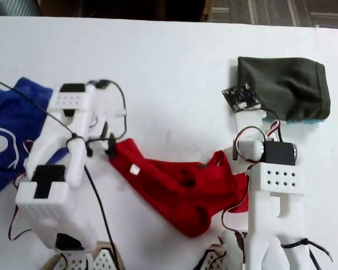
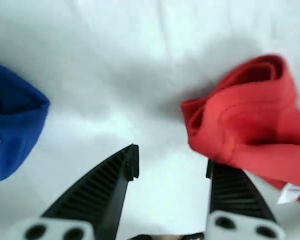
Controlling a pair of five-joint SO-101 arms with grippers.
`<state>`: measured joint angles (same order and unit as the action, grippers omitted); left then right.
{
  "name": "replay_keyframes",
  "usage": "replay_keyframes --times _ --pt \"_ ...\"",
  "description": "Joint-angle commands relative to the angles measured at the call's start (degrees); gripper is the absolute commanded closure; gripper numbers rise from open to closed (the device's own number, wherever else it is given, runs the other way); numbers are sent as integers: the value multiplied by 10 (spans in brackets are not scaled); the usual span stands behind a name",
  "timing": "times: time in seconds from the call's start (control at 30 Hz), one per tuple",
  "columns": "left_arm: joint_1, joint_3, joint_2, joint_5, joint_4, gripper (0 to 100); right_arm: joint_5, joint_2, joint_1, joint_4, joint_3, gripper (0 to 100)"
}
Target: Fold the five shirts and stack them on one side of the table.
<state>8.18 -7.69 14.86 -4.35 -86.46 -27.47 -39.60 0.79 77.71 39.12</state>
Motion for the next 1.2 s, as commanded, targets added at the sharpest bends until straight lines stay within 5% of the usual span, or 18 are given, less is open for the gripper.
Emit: replay_keyframes --times 0.0,0.37,1.17 --pt "-13 46 -47 22 -24 766 3 2 7 -9 -20 698" --pt "-58 101 -55 181 -118 766 3 2 3 -10 -20 700" --pt "-71 163 83 185 -33 767 3 -2 7 -9 24 700"
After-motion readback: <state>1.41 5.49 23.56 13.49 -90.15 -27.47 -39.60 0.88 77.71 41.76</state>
